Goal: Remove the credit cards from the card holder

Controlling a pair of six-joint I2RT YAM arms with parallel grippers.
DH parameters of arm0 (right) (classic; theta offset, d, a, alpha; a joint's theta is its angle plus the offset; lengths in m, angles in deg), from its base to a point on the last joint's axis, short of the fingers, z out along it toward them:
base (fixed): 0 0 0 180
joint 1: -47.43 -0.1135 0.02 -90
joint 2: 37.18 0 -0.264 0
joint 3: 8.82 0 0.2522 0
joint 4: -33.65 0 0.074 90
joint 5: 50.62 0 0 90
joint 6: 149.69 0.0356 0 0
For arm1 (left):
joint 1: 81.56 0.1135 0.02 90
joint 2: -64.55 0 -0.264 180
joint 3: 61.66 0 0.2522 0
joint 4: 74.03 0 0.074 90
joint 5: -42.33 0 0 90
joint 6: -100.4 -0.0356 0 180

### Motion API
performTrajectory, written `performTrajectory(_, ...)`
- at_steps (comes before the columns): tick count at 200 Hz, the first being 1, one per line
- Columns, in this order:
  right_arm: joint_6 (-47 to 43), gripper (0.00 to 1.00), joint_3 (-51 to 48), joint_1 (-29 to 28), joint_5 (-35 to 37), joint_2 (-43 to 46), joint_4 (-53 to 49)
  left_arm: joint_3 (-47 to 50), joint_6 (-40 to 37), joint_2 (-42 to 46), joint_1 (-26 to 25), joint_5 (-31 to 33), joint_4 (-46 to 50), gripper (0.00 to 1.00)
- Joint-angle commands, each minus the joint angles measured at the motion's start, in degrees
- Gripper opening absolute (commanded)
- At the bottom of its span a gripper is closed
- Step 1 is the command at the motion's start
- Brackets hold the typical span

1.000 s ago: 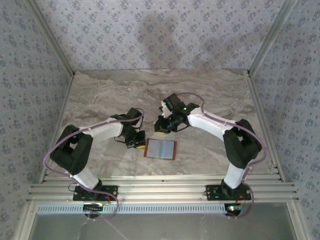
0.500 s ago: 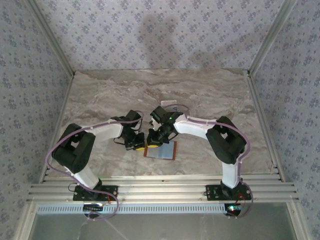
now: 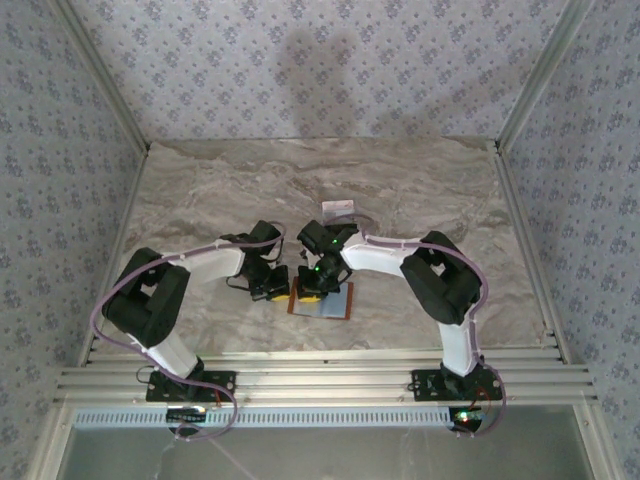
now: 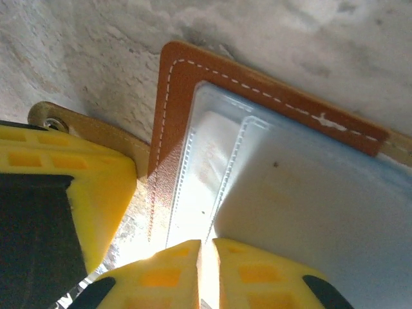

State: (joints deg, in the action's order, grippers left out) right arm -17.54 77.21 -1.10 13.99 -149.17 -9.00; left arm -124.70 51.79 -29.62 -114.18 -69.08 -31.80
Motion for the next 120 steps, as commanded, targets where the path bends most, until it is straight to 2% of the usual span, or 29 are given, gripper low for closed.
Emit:
performTrajectory(1,-1.5,0.20,0.4,-0.4,6.8,1.5,-8.2,0.8,-0.8,0.0,-0.2,0.3,0.9,0.08)
performTrajectory(91,-3.7,0.38,4.6,-2.0,22.4,4.1,-23.4,-2.3,-1.6,0.5,-0.3,0.1,3.3,0.09)
performTrajectory(120,-3.4,0.44,4.8,-2.3,24.9,4.4,-25.6,-3.1,-1.9,0.4,-0.3,0.1,4.0,0.08)
